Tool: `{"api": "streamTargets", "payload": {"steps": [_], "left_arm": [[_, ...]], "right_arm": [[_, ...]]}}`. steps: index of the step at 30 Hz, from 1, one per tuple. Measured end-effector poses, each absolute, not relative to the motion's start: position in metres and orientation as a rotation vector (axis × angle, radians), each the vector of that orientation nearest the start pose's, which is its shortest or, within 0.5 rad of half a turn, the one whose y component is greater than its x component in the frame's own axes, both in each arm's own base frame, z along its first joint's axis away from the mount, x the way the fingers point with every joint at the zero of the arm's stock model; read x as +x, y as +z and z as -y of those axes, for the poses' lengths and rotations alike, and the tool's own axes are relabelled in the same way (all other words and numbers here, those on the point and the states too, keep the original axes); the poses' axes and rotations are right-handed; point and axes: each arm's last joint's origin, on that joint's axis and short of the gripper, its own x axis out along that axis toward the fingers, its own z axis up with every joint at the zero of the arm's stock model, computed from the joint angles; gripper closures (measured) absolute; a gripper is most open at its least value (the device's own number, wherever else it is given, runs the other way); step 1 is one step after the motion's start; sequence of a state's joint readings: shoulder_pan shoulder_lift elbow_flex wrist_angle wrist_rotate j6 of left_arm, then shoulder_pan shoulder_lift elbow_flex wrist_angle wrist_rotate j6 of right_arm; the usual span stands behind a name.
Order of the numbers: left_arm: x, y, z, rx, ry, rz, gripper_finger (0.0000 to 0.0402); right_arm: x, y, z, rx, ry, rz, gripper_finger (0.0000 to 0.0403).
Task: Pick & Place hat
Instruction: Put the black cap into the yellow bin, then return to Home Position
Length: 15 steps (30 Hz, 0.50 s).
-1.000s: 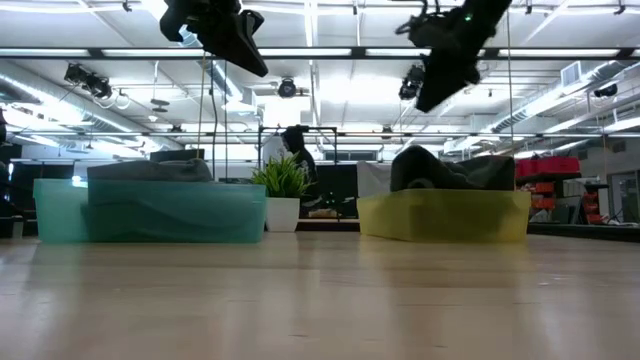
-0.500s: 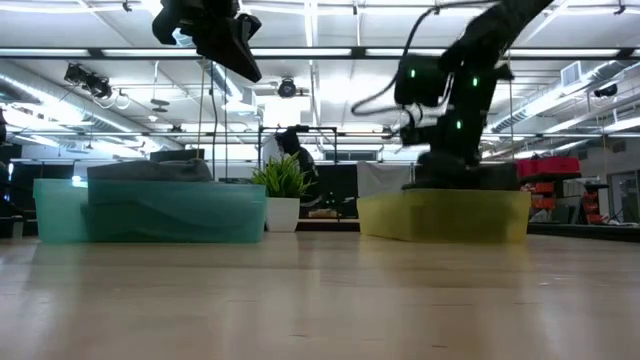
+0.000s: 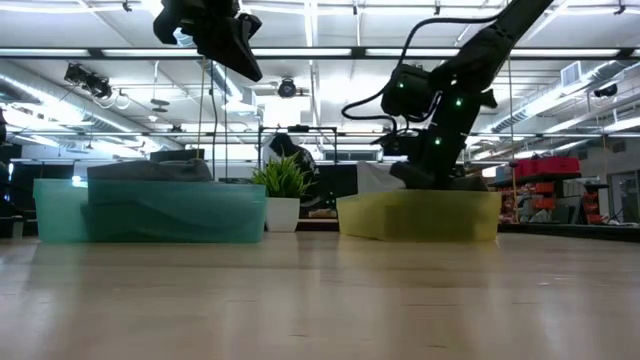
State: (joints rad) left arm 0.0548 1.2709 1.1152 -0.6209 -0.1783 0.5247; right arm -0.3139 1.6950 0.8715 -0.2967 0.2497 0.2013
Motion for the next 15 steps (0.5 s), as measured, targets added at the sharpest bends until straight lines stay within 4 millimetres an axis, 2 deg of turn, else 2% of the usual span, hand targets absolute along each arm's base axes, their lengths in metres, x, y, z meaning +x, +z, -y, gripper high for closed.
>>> {"api": "streamTargets", "payload": {"steps": [2, 5, 10, 15], "left_arm": [[0.261, 0.31, -0.02, 0.543, 0.013, -0.818, 0.0395], [0.262, 0.31, -0.019, 0.516, 0.025, -0.813, 0.0395], [0.262, 0.311, -0.02, 0.466, 0.05, -0.8, 0.0395], [0.262, 0.314, -0.021, 0.378, 0.145, -0.771, 0.0395]], "right_arm": [[0.285, 0.147, 0.1, 0.208, -0.623, -1.092, 0.0402], [0.281, 0.172, 0.098, 0.209, -0.622, -1.104, 0.0402], [0.273, 0.228, 0.089, 0.214, -0.582, -1.111, 0.0402], [0.257, 0.293, 0.075, 0.143, -0.521, -0.974, 0.0394]]}}
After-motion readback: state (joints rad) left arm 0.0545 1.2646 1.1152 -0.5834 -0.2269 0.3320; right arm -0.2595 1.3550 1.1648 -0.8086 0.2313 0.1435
